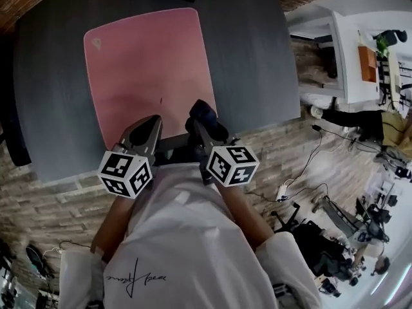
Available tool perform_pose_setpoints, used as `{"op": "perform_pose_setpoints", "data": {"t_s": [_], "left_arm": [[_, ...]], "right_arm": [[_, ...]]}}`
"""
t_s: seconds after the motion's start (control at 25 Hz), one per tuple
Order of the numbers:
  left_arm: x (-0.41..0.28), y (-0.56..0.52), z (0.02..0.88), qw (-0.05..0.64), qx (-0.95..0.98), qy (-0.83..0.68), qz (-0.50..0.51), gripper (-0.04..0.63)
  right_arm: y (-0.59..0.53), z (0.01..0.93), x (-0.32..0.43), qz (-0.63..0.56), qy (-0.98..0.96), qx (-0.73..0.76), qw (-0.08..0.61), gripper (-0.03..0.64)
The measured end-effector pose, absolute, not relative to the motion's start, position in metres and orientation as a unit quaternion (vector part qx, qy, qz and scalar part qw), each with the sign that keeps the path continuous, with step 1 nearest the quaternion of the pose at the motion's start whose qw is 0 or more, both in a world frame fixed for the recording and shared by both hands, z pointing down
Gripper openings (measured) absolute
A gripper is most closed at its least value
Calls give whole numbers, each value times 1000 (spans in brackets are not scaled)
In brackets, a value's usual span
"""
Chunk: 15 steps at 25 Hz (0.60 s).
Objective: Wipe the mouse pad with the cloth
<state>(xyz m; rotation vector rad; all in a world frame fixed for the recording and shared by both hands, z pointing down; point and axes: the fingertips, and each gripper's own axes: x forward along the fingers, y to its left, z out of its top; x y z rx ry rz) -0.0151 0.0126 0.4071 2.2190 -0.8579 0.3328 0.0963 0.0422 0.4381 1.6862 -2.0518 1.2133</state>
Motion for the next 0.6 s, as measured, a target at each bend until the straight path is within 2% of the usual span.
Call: {"op": "perform_pose_setpoints", "data": {"t_s": [0.6], "left_arm": [[-22, 20, 436, 404, 838, -337, 142, 12]], "right_arm": [[12, 494, 129, 401, -671, 601, 165, 101]]}}
